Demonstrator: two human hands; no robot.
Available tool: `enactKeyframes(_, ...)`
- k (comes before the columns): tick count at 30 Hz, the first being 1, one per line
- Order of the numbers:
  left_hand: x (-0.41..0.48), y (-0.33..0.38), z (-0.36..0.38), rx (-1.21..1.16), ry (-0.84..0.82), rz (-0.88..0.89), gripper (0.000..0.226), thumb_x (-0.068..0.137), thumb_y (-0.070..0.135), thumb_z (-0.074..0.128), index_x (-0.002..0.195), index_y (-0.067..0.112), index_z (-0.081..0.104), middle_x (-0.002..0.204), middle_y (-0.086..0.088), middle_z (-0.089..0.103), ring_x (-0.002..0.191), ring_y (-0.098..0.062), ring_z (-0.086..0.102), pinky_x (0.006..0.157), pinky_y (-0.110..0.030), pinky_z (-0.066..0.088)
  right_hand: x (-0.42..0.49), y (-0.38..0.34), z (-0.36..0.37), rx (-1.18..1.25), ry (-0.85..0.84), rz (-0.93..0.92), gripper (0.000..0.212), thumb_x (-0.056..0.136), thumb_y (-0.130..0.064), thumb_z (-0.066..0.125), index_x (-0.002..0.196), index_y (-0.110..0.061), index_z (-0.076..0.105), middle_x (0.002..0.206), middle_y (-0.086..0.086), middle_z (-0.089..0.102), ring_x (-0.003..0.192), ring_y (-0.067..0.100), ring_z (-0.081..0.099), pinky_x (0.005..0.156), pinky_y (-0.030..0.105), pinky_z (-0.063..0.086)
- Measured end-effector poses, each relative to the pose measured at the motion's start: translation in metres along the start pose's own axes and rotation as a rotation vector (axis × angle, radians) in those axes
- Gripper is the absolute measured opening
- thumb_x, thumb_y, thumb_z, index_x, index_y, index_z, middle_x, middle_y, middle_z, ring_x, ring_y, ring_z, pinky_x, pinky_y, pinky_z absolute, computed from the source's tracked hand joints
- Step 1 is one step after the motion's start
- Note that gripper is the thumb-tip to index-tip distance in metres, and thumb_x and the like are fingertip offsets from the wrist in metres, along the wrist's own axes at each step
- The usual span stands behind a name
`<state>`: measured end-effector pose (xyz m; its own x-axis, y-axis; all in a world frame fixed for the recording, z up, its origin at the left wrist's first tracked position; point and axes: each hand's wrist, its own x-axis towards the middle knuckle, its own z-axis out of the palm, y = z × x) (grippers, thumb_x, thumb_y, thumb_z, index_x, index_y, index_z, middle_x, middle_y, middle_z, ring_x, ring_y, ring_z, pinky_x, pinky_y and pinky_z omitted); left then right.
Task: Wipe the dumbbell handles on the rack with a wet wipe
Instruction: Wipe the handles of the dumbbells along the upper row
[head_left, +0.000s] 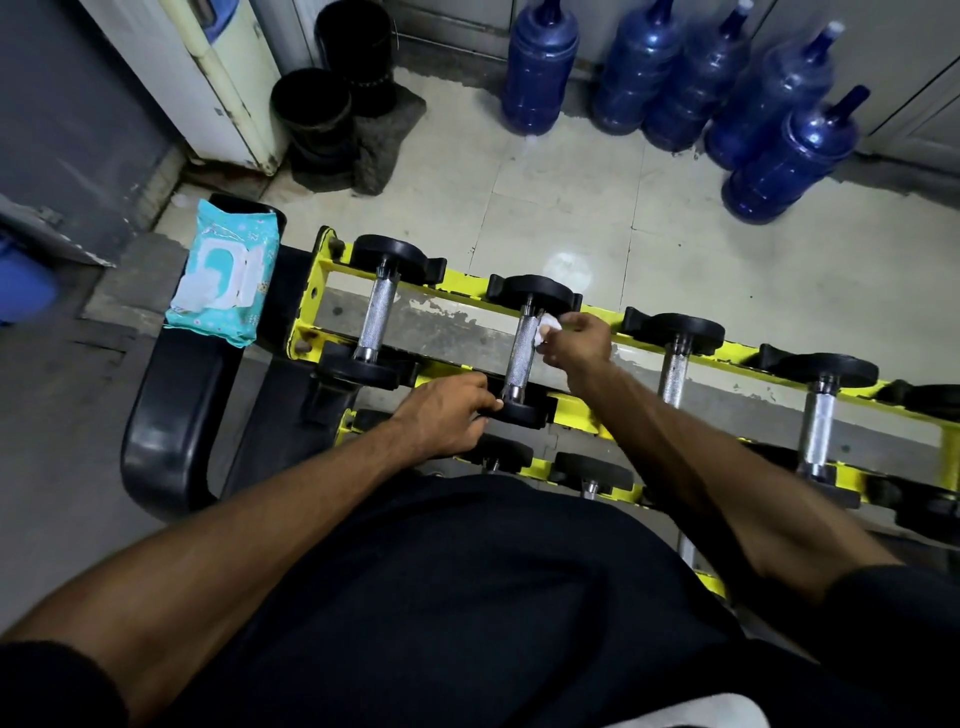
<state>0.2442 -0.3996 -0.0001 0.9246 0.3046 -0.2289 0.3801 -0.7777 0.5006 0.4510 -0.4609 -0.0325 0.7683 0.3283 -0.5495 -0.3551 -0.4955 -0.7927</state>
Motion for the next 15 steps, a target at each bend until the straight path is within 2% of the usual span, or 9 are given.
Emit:
enactKeyframes(2, 0.001, 0.0, 0.0, 0.004, 0.004, 0.001, 0.032, 0.092, 0.029, 0.063, 0.123, 0.025, 0.069, 0.095, 0.015, 0.049, 0.089, -0.008, 0.054, 0.074, -0.024, 0.047, -0.003, 0.003, 0.004, -0.002, 0.011, -0.002, 0.015, 0.087, -0.001, 0.071, 0.087, -0.013, 0.061, 0.082, 0.013, 0.067, 0.058, 0.022, 0.064, 0.05, 0.029, 0.049)
enactKeyframes(5, 0.004, -0.002, -0.001, 0.017, 0.007, 0.004, 0.029, 0.092, 0.036, 0.065, 0.119, 0.024, 0.07, 0.099, 0.01, 0.057, 0.092, -0.01, 0.056, 0.073, -0.023, 0.043, -0.01, 0.019, -0.005, -0.091, -0.07, 0.062, 0.017, 0.085, 0.001, 0.071, 0.074, -0.01, 0.066, 0.074, 0.015, 0.067, 0.055, 0.02, 0.06, 0.058, 0.032, 0.049)
enactKeyframes(8, 0.009, -0.001, -0.004, 0.037, 0.01, 0.014, 0.026, 0.091, 0.038, 0.068, 0.112, 0.022, 0.072, 0.1, 0.007, 0.06, 0.095, -0.014, 0.058, 0.074, -0.023, 0.041, -0.005, 0.02, -0.012, -0.09, -0.118, 0.132, 0.013, 0.082, 0.011, 0.069, 0.081, -0.003, 0.069, 0.08, 0.018, 0.069, 0.055, 0.021, 0.062, 0.059, 0.031, 0.056)
enactKeyframes(10, 0.011, 0.001, -0.007, 0.057, 0.009, 0.023, 0.024, 0.09, 0.037, 0.07, 0.108, 0.022, 0.072, 0.101, 0.006, 0.061, 0.096, -0.015, 0.059, 0.074, -0.024, 0.041, 0.002, 0.013, -0.005, -0.004, -0.067, 0.112, 0.016, 0.08, 0.014, 0.069, 0.09, 0.001, 0.072, 0.086, 0.019, 0.069, 0.061, 0.022, 0.063, 0.055, 0.03, 0.058)
enactKeyframes(11, 0.012, 0.002, -0.008, 0.064, 0.007, 0.025, 0.024, 0.09, 0.037, 0.07, 0.108, 0.022, 0.072, 0.102, 0.006, 0.061, 0.096, -0.015, 0.059, 0.075, -0.025, 0.042, 0.004, 0.009, 0.001, 0.033, -0.034, 0.099, 0.018, 0.079, 0.013, 0.069, 0.092, 0.002, 0.072, 0.087, 0.016, 0.069, 0.065, 0.022, 0.063, 0.061, 0.033, 0.06)
enactKeyframes(13, 0.013, 0.003, -0.009, 0.075, -0.001, 0.02, 0.023, 0.09, 0.037, 0.07, 0.107, 0.022, 0.072, 0.103, 0.005, 0.061, 0.095, -0.016, 0.06, 0.077, -0.028, 0.045, 0.005, 0.009, 0.009, 0.041, -0.015, 0.074, 0.013, 0.08, 0.009, 0.07, 0.089, -0.001, 0.072, 0.082, 0.011, 0.066, 0.066, 0.02, 0.059, 0.071, 0.039, 0.06)
enactKeyframes(15, 0.014, 0.004, -0.01, 0.088, -0.016, 0.014, 0.024, 0.09, 0.038, 0.07, 0.107, 0.022, 0.071, 0.104, 0.004, 0.06, 0.095, -0.017, 0.06, 0.079, -0.031, 0.049, -0.001, 0.013, 0.007, -0.003, -0.06, 0.111, 0.011, 0.085, 0.005, 0.068, 0.081, -0.005, 0.071, 0.075, 0.01, 0.065, 0.057, 0.016, 0.056, 0.064, 0.034, 0.058)
